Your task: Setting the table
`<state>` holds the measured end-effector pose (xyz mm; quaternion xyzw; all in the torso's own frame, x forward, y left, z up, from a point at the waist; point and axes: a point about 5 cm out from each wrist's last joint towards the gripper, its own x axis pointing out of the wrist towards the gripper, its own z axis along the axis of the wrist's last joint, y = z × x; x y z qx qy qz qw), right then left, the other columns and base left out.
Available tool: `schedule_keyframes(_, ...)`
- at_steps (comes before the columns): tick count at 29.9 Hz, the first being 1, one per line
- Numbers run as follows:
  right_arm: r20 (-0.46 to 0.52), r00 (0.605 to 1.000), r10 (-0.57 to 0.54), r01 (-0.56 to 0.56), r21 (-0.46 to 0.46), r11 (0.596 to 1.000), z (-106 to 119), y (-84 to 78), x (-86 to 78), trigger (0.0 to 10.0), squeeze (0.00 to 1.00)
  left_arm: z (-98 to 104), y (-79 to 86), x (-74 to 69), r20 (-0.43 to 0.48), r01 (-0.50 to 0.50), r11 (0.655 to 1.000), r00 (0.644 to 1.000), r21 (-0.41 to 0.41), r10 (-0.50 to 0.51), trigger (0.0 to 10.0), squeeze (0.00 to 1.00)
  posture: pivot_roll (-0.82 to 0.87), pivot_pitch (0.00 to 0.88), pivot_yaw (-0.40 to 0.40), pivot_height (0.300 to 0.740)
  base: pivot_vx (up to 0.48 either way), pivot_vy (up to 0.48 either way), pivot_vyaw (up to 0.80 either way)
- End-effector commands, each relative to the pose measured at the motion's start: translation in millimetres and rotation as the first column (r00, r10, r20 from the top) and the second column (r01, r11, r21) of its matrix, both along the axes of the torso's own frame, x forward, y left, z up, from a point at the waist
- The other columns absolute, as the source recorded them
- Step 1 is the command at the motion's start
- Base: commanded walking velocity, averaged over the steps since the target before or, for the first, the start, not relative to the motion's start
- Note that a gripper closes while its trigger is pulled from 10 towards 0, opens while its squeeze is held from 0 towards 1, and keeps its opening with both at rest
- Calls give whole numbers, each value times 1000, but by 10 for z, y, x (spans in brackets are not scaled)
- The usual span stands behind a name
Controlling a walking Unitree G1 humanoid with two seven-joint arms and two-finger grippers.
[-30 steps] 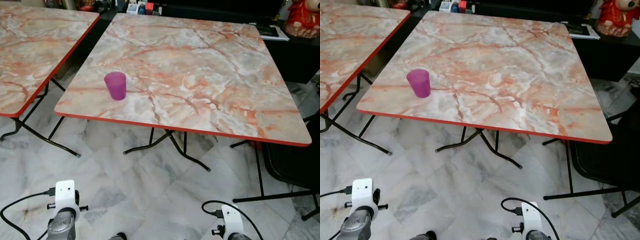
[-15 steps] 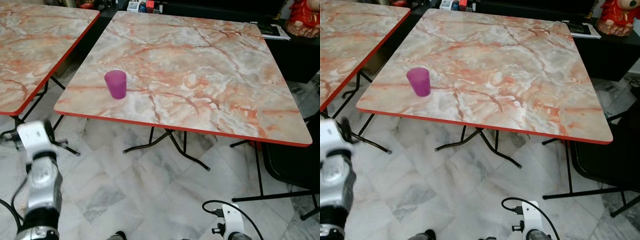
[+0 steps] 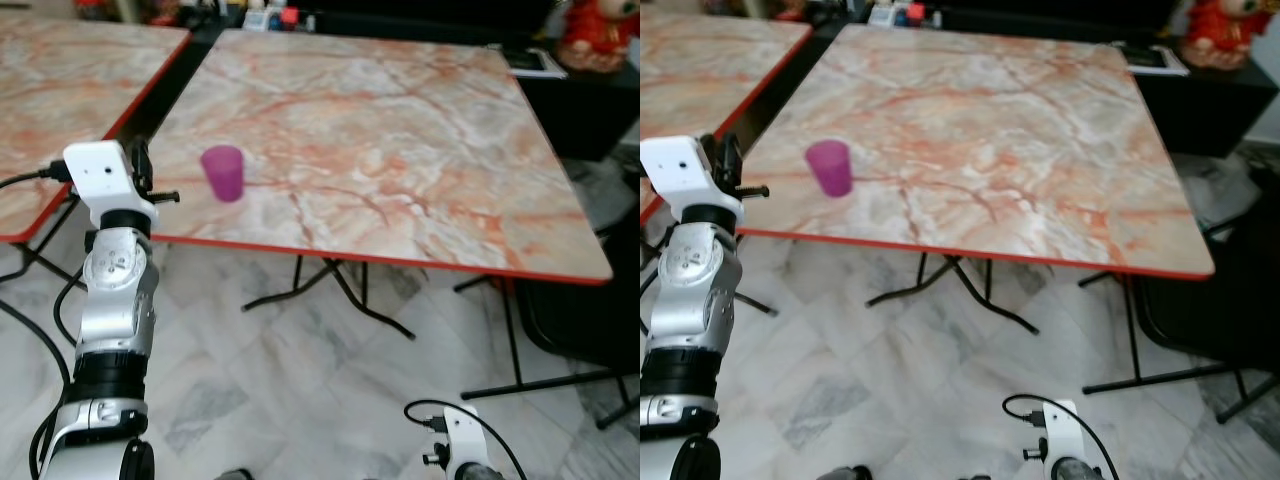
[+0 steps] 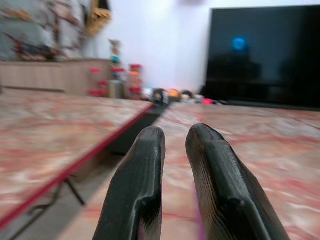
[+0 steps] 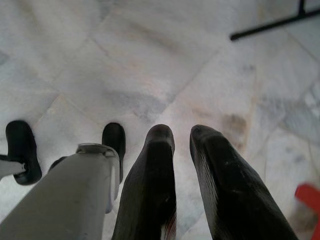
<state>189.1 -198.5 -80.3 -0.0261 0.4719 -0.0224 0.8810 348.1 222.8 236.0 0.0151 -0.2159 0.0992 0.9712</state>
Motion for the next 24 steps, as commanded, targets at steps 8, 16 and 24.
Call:
schedule_keyframes(8, -2, 999, -33, 33, 8, 999, -14, -7, -31, 10000, 0, 124, -104, 73, -8, 36, 999, 999, -9, -36, 10000, 0, 18, 144, -57, 736, 214, 0, 0)
schedule_keyframes(16, 0, 1000, -28, 28, 6, 1000, -13, 3, -24, 10000, 0, 181, -45, 81, -16, 19, 1000, 1000, 11, -18, 10000, 0, 19, 155, -52, 736, 309, 0, 0)
schedule_keyframes(24, -1, 999, -38, 38, 16, 999, -18, 38, -24, 10000, 0, 165, -14, 107, -97, 50, 990, 995, 130, -38, 10000, 0, 36, 148, -27, 736, 333, 0, 0)
